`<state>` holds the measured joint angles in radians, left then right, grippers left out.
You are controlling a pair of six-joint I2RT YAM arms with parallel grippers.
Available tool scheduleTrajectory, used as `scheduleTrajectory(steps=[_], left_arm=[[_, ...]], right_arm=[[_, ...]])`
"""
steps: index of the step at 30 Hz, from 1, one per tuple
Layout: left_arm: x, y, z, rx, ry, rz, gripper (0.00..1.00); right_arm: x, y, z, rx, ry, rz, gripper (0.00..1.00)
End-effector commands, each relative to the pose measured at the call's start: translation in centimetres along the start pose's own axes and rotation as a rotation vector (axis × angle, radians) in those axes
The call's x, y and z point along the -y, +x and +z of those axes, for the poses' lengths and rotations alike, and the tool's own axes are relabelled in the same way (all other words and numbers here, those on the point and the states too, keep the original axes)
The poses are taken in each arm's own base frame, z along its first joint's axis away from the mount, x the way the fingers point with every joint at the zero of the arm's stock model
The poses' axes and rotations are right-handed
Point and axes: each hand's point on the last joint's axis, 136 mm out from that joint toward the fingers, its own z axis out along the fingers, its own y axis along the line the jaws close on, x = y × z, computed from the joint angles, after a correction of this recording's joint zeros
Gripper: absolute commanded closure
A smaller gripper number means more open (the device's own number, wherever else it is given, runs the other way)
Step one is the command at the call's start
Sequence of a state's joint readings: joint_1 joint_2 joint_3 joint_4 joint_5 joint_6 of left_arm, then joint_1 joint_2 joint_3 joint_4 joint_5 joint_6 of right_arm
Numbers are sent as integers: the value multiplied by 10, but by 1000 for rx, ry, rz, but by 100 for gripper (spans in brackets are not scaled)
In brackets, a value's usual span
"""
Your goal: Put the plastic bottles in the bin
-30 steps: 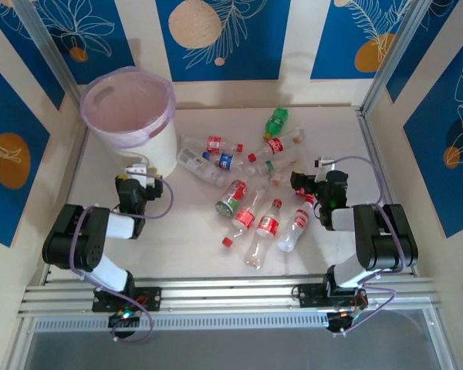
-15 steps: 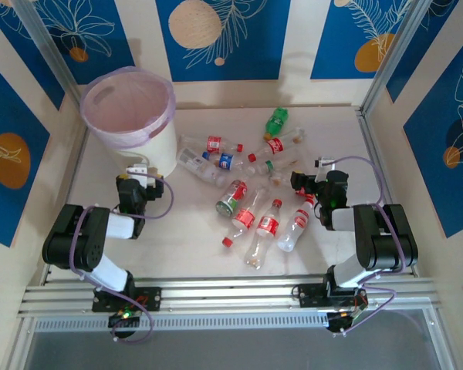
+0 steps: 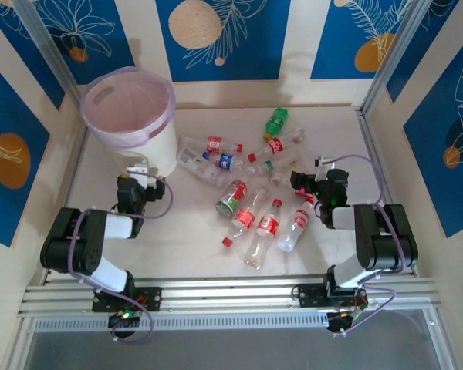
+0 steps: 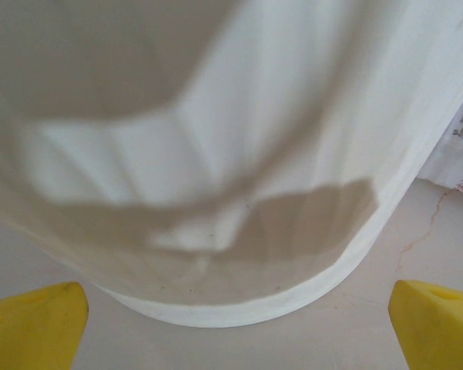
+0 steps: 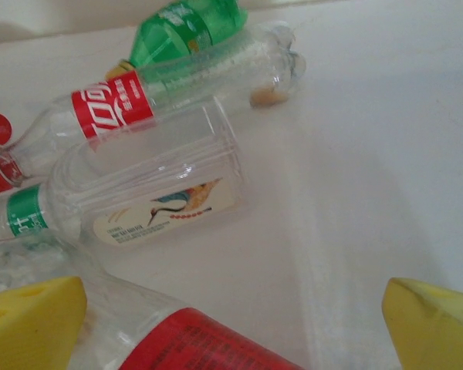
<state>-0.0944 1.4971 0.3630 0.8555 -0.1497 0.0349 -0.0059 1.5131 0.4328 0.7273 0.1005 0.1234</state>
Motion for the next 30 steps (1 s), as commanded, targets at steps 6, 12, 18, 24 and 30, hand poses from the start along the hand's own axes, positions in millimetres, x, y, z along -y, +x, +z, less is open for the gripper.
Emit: scheduleTrajectory(steps=[6,12,18,24,30], left_arm=[[-27,-64,-46,49,-117,-40,0],[-41,-88,-107,16,-153,-166,1],[-9,-87,-146,-99,-1,-257,4],[70,-95,-161,-236,246,-209,6],[171,-117,-167,-305,634,-233,6]], right_arm=[[-1,-52,-20,-111,97,50,1],[-9,-56,-94,-365,237,331,1],[-40,-29,-168,-562,281,414,3],[-67,25,-201,-791,251,519,15],[-75,60,-175,-868,179,632,29]])
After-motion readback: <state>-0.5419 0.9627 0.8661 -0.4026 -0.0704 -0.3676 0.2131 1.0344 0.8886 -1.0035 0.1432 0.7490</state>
